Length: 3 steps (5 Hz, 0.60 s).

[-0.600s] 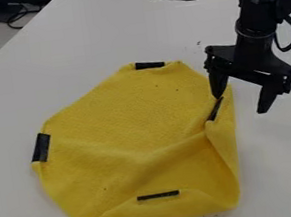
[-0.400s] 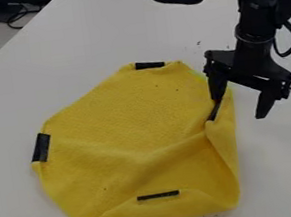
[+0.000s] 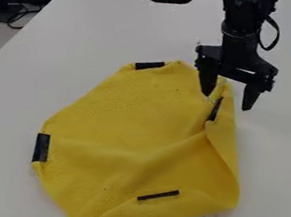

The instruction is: Fold the cloth from top to bottom

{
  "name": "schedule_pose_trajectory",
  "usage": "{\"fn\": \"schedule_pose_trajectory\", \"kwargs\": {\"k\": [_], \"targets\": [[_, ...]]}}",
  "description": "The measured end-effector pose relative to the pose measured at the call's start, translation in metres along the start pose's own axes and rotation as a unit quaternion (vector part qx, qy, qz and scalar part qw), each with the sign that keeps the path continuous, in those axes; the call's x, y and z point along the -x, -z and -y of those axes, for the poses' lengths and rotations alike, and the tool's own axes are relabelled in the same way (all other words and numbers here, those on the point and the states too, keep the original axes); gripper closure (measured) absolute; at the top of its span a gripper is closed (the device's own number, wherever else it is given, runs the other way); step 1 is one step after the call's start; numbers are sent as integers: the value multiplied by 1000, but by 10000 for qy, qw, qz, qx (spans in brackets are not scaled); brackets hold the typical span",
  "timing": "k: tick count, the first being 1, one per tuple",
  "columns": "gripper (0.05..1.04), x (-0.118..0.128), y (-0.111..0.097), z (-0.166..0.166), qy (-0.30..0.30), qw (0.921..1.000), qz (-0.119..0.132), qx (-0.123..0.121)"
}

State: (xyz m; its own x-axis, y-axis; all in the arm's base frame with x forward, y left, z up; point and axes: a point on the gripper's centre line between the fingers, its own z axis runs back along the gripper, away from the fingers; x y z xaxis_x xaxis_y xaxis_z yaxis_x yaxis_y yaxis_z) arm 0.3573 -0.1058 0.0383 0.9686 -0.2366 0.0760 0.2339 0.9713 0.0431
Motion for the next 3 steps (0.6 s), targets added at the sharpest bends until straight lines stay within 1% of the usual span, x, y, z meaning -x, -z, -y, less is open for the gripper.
{"fn": "schedule_pose_trajectory", "kwargs": {"k": [1,2,3], "targets": [[82,-23,-1,-31,231,9996,111,-71],[82,-42,-4,-74,345,9988,211,-260],[82,-44,-3,-107,245,9986,280,-385]]}}
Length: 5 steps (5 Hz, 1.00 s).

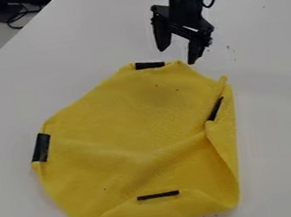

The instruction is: Fold the cloth from top to bottom

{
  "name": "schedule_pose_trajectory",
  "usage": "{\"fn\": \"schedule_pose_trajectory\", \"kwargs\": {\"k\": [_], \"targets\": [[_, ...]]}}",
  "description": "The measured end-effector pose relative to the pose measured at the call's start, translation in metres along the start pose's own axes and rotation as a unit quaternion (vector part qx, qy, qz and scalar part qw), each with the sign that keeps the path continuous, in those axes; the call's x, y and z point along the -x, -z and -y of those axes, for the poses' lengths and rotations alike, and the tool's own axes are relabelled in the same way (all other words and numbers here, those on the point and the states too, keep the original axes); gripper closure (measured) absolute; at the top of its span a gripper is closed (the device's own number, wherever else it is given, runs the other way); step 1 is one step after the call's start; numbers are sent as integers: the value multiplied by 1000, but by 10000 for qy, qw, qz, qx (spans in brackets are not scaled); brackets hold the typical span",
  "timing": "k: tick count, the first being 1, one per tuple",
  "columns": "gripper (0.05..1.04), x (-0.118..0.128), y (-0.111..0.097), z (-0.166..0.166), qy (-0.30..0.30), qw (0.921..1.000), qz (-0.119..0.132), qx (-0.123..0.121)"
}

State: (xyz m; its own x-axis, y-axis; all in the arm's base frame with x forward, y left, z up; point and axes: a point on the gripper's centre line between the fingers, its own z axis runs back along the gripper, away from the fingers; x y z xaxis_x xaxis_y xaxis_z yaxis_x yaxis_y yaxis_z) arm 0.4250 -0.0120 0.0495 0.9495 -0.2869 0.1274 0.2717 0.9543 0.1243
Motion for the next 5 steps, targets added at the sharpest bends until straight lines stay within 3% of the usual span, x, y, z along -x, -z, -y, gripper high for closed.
{"fn": "schedule_pose_trajectory", "kwargs": {"k": [2,3,5], "targets": [[82,13,18,-28,-322,9993,144,-74],[82,19,40,-33,-341,9994,101,-16],[132,9,45,-37,-272,9996,122,-16]]}}
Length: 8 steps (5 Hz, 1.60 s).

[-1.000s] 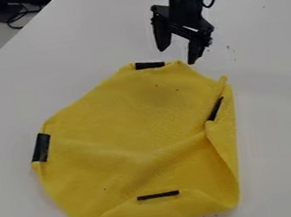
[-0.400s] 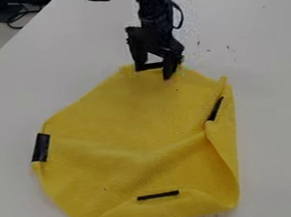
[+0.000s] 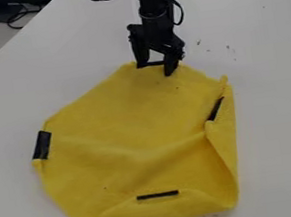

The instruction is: Fold the cloth from top to bottom

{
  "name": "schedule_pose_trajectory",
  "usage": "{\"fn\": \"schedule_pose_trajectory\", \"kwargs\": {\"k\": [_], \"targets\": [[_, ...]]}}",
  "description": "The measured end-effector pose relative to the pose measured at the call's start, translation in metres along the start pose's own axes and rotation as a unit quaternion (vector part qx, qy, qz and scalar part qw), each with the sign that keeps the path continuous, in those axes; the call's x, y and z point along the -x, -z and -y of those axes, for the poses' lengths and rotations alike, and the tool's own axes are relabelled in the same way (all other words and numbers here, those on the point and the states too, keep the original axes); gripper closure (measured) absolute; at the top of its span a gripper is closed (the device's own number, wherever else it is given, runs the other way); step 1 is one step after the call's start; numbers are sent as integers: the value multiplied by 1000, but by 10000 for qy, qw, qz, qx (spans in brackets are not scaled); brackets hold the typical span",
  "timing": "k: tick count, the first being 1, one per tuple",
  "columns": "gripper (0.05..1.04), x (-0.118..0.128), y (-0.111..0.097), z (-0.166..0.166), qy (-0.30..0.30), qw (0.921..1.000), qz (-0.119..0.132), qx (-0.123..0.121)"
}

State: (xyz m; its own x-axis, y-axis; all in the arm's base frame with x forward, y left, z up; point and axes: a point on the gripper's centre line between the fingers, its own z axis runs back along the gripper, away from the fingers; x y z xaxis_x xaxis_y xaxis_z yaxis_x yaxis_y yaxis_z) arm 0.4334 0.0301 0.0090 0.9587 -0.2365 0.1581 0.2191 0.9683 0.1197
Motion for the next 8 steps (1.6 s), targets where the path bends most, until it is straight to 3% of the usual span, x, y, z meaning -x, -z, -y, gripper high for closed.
{"fn": "schedule_pose_trajectory", "kwargs": {"k": [2,3,4,5,6,7,8], "targets": [[632,1,-2,6,108,9997,-140,-197],[831,12,-15,-2,131,9987,-188,-453],[983,11,-49,-6,162,9968,36,-785],[1025,19,-86,13,172,9949,431,-900],[1028,45,-108,42,-139,9965,581,-590],[1028,86,-119,76,-638,9967,400,-293],[1028,129,-126,96,-983,9949,98,-178]]}}
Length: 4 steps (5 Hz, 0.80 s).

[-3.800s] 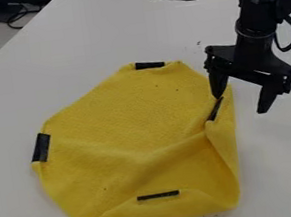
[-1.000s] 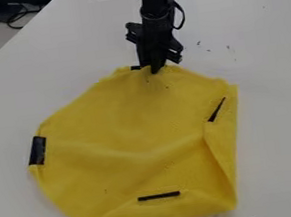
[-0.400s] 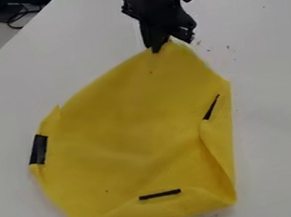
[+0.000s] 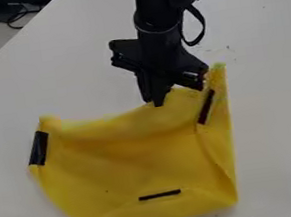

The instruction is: Fold the cloth from top to bottom

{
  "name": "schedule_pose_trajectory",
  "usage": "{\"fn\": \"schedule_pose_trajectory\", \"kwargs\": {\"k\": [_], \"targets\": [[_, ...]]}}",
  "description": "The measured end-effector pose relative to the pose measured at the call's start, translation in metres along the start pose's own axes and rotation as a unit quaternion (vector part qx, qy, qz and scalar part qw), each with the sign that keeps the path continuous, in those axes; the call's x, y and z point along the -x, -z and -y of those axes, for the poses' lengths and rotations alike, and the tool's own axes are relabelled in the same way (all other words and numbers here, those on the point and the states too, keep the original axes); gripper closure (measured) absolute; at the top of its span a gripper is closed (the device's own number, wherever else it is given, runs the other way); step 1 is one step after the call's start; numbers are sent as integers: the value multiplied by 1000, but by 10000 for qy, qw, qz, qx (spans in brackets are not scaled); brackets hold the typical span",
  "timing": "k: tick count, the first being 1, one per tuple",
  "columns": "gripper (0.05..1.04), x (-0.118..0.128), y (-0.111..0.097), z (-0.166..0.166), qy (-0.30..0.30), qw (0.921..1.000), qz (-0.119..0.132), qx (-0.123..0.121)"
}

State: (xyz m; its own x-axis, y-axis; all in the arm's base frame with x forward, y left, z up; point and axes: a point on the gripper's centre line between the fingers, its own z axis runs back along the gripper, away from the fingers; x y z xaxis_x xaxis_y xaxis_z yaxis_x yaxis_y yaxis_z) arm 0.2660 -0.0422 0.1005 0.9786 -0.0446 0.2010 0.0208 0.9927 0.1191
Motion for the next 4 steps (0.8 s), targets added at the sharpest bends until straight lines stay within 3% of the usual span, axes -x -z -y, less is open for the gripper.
{"fn": "schedule_pose_trajectory", "kwargs": {"k": [1,2,4], "targets": [[1005,29,1,2,-108,9998,-100,141],[851,41,8,6,-173,9992,-210,278],[275,40,2,8,-14,9985,-450,319]]}}
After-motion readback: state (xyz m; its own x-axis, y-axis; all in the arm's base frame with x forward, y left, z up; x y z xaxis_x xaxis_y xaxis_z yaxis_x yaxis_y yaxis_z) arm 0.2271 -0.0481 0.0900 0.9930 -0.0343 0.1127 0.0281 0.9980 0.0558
